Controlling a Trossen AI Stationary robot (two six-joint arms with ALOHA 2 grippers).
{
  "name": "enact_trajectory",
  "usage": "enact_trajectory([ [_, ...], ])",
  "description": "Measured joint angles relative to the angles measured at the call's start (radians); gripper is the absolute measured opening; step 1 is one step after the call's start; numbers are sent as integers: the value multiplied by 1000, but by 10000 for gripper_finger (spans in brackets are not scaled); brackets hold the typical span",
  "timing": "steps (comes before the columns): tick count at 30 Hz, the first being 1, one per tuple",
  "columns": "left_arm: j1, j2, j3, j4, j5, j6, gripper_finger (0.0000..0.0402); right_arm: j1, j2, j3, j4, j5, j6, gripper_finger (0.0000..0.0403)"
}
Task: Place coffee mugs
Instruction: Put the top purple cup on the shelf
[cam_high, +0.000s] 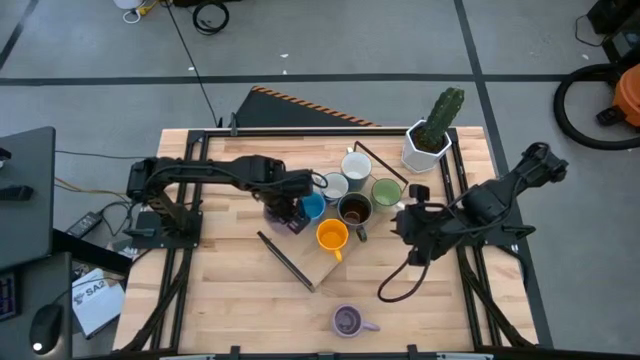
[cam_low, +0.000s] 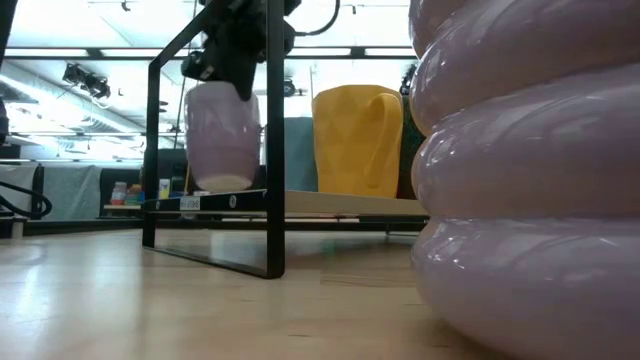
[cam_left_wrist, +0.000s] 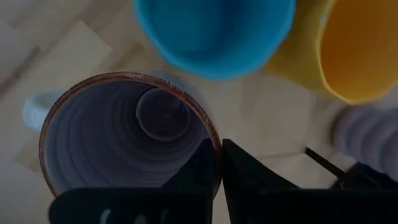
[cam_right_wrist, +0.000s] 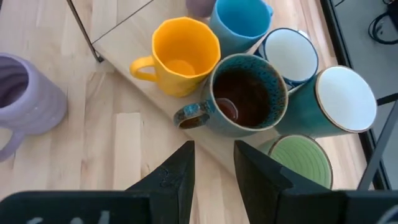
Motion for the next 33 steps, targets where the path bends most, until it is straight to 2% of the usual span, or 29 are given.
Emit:
enact_trajectory([
  [7, -52, 0, 2, 9, 20, -85, 18, 19, -19, 0, -11, 16, 5, 112],
  [12, -97, 11, 0, 30, -16, -128, 18, 20, -19, 0, -18, 17, 5, 112],
  [21, -152, 53, -1, 62, -113, -130, 23, 20, -19, 0, -17, 17, 6, 112],
  [27, -173, 67, 0, 84, -123, -129, 27, 20, -18, 0, -14, 16, 9, 112],
  [33, -190, 77, -2, 99, -113, -129, 50, 20, -13, 0, -14, 9, 16, 112],
])
